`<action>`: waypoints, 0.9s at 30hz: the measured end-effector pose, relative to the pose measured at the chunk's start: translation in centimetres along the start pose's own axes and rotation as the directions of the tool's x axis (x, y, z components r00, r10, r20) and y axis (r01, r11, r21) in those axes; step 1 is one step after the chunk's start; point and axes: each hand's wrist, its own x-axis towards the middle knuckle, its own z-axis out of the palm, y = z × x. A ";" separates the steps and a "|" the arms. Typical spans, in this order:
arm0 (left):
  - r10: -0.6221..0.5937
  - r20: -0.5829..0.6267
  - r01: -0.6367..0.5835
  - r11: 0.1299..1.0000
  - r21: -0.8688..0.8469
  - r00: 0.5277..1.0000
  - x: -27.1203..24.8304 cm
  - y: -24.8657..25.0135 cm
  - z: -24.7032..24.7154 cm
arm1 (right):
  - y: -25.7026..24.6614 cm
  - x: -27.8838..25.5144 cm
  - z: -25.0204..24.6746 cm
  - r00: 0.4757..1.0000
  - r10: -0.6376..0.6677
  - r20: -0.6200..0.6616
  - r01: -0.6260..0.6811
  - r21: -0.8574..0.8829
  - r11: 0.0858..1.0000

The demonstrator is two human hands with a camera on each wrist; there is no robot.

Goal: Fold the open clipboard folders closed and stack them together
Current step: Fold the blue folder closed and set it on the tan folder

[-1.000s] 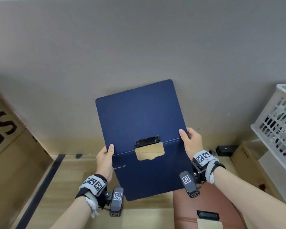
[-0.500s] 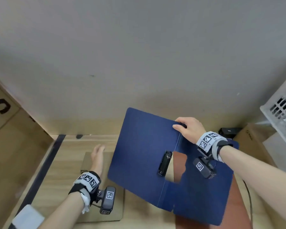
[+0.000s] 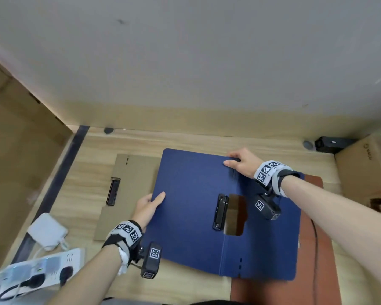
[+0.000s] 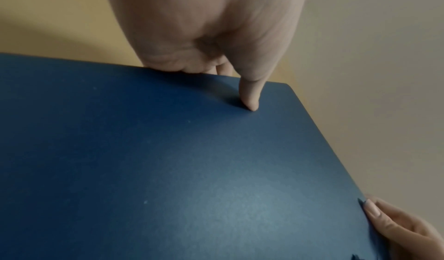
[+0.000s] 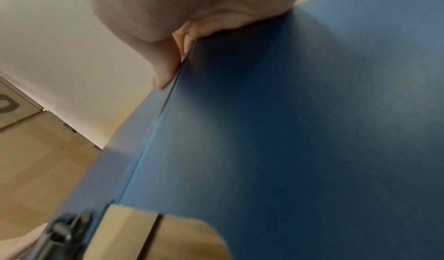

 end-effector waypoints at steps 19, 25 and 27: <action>0.066 -0.138 -0.063 0.998 0.029 0.988 2.8 1.7 -0.9 | 0.2 1.1 -0.2 0.992 0.013 -0.125 -0.014 -0.014 1.000; 0.061 -0.274 -0.043 0.996 0.072 0.960 2.2 1.0 -1.3 | -0.4 -0.4 -2.5 0.950 0.015 -0.311 0.047 0.189 0.981; 0.050 -0.262 -0.035 0.997 0.062 0.964 1.0 1.4 -1.2 | -0.8 -1.5 -3.5 0.933 -0.013 -0.360 0.088 0.193 0.977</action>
